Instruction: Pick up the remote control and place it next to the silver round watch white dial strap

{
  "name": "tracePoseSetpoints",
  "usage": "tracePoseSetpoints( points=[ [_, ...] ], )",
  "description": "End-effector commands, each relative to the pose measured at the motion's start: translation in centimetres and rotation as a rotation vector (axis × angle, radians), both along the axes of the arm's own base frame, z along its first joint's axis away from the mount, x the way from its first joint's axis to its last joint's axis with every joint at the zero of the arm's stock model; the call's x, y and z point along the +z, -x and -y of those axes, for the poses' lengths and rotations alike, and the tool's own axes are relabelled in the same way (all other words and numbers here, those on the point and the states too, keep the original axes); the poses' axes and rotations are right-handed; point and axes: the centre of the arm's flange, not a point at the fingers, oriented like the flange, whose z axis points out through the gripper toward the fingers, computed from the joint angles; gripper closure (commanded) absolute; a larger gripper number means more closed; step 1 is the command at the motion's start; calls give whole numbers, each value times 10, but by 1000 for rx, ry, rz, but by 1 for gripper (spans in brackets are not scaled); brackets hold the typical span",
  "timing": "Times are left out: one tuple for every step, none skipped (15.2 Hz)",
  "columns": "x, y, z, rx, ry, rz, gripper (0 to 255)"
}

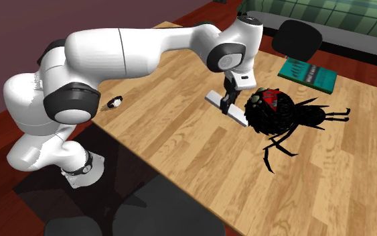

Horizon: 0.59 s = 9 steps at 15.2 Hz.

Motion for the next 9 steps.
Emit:
tracePoseSetpoints(
  points=[
    [11, 0, 0, -1, -1, 2, 255],
    [16, 0, 0, -1, -1, 2, 255],
    [22, 0, 0, -1, -1, 2, 255],
    [27, 0, 0, -1, -1, 2, 255],
    [32, 0, 0, -1, -1, 2, 255],
    [38, 0, 0, -1, -1, 2, 255],
    [43, 0, 0, -1, -1, 2, 255],
    [48, 0, 0, -1, -1, 2, 255],
    [53, 0, 0, -1, -1, 2, 255]
  ],
)
